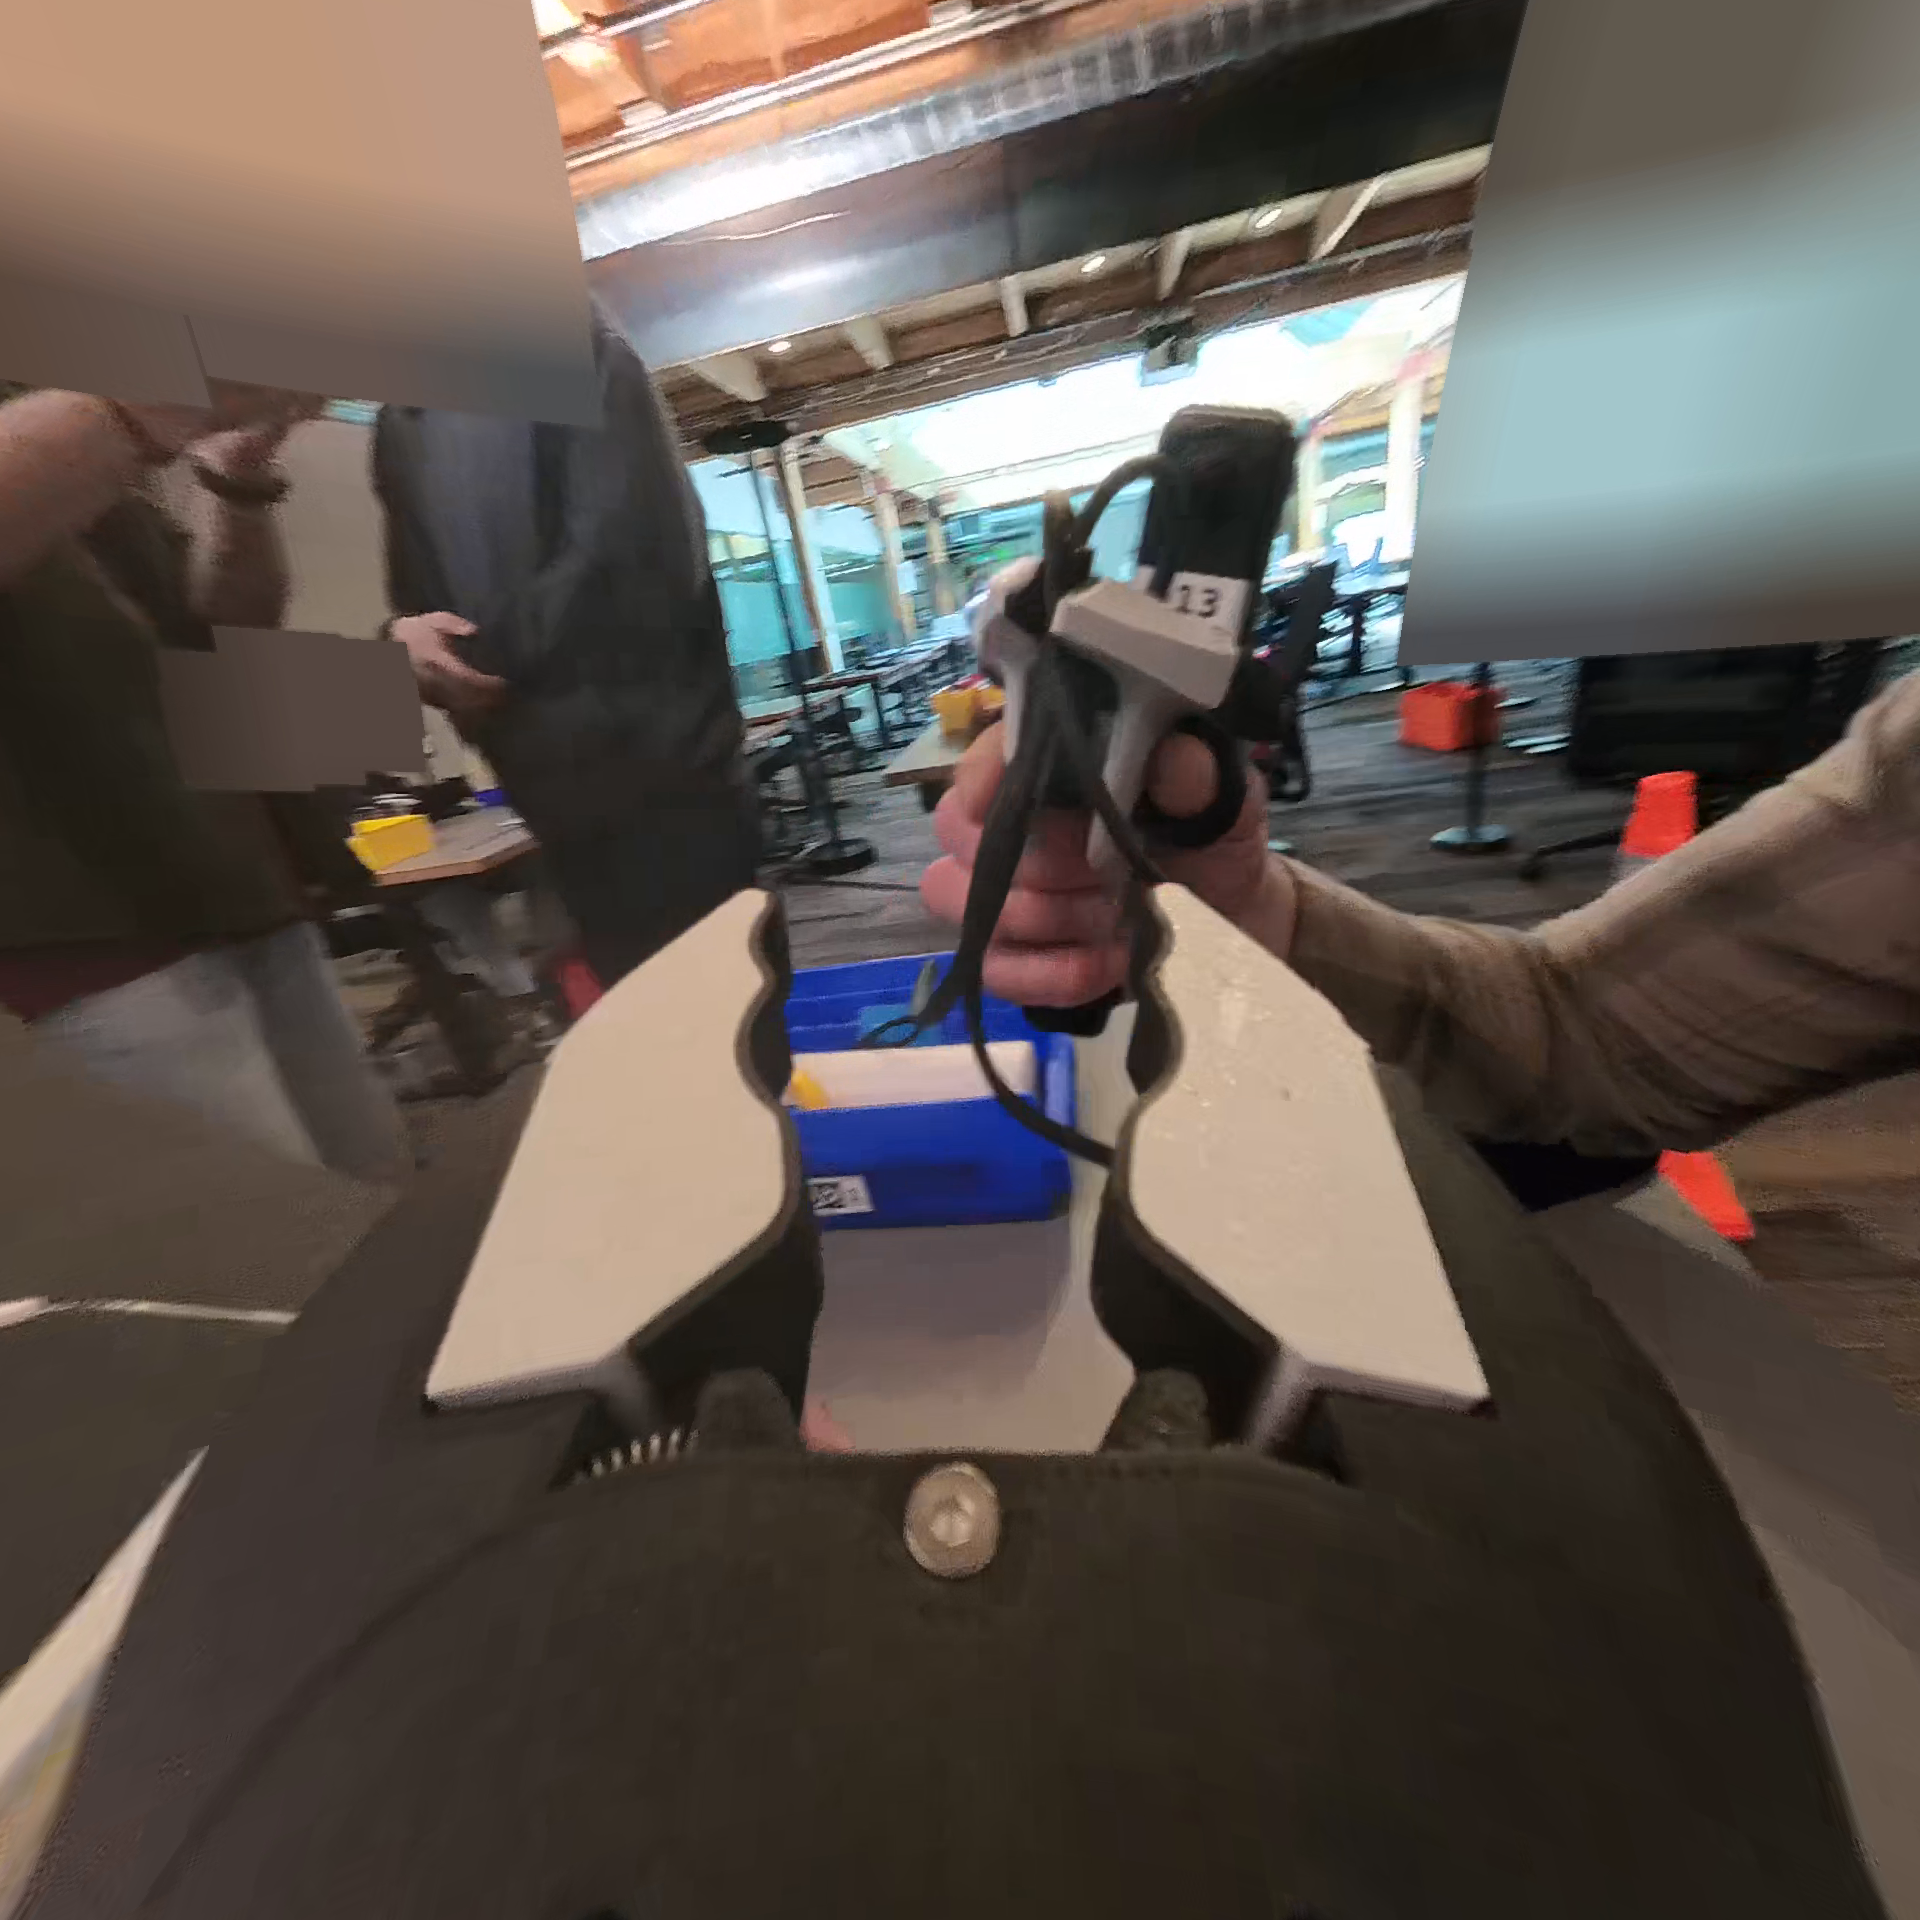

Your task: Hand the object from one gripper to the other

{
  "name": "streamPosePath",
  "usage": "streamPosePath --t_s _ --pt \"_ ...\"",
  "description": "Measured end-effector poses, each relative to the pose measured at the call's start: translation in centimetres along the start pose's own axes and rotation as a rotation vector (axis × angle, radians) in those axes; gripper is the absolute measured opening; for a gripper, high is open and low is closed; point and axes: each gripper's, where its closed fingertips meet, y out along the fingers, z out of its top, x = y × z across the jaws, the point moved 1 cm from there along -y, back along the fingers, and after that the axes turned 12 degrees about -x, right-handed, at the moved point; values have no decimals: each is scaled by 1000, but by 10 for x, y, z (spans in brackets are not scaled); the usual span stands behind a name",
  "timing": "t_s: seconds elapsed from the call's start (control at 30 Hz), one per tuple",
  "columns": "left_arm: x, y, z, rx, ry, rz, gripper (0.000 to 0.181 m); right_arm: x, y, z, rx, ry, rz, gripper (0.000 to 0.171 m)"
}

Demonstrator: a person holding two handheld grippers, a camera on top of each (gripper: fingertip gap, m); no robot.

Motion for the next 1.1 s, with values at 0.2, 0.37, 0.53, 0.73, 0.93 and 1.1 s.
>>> streamPosePath --t_s 0.2,0.37,0.53,0.73,0.93,1.1 --pt "16 -4 -12 11 11 -141 83 -19 35 -23 -213 48 216 3" --pt "25 -7 -27 -15 28 -187 76 -47 60 -35 -369 12 373 4" --pt "43 -6 -36 -89 121 -236 47 -61 78 -30 -416 -4 432 4" --pt "43 -12 -25 -41 183 -173 3 -66 79 -17 -433 -22 429 5" --pt "37 -10 -16 -111 301 -53 1 -64 68 -5 -404 -20 367 4" --pt "35 -22 -11 -294 452 -1 2 -68 66 5 -351 -24 352 4"
